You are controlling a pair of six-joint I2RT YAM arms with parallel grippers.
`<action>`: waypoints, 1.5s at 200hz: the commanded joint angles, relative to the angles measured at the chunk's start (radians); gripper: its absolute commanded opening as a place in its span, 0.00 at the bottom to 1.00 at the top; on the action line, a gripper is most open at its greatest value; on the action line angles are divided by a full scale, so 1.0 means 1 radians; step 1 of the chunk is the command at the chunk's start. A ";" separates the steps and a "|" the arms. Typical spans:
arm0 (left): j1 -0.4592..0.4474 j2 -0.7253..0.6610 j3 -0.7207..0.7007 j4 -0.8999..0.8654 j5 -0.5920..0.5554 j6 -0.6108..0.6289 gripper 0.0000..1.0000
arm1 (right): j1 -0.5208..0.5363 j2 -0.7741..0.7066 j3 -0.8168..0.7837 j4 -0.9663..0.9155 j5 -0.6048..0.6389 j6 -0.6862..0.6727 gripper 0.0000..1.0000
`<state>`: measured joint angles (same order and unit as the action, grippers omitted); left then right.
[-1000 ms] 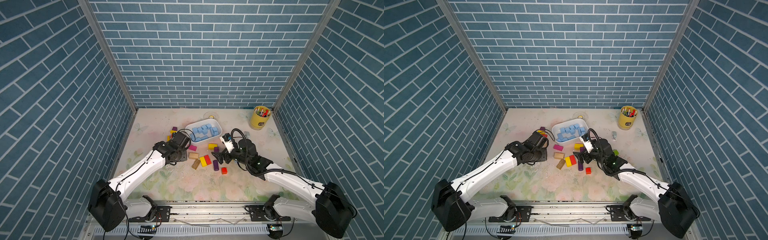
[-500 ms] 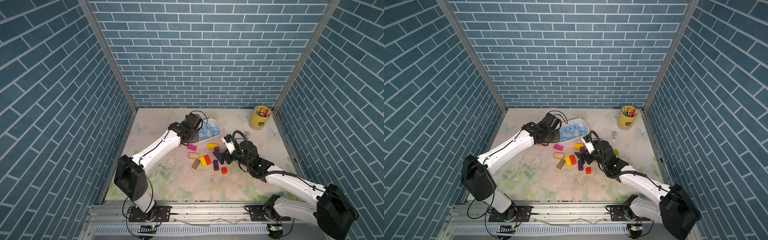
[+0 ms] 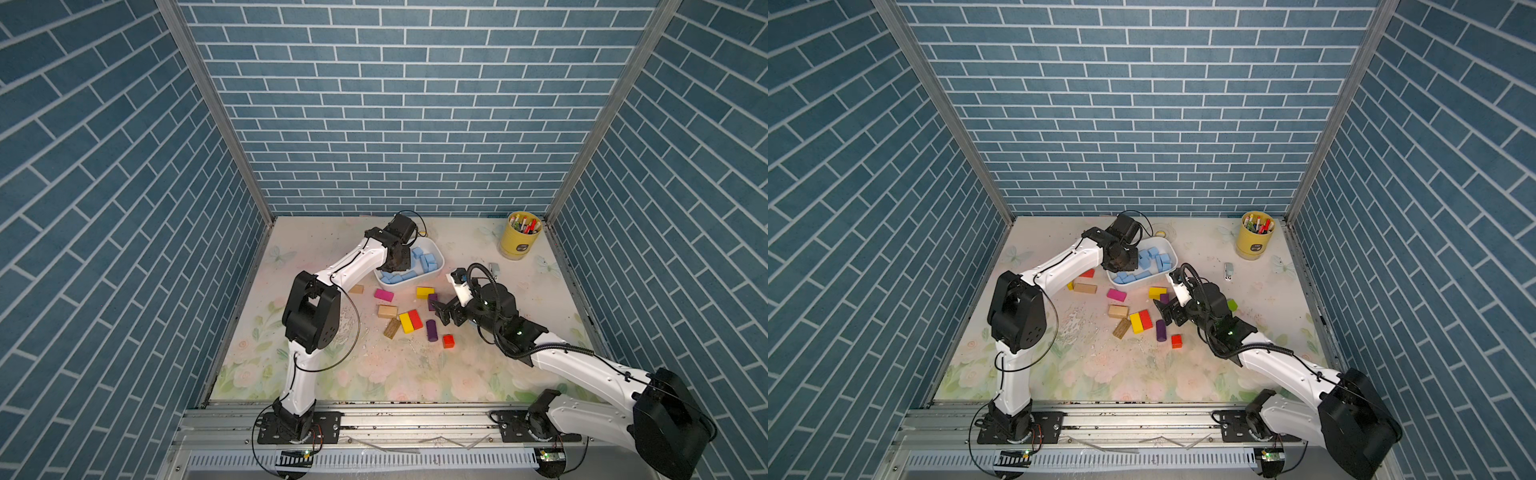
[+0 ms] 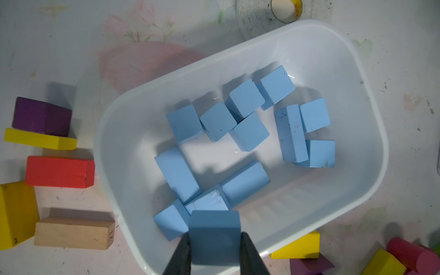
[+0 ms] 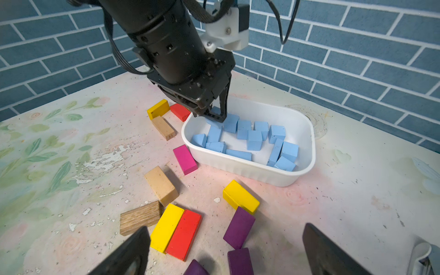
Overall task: Pick out the blue building blocks
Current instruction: Place the building block in the storage box.
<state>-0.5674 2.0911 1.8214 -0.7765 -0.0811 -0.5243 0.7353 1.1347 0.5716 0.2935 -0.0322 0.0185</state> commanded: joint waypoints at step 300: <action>-0.045 -0.623 -0.741 0.326 0.340 -0.024 0.99 | 0.005 -0.022 -0.059 0.095 0.146 -0.072 0.99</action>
<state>-0.5781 1.4696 1.1057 -0.4244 0.2630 -0.5323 0.7353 1.1454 0.5327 0.3386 0.0544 -0.0002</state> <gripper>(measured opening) 0.994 0.988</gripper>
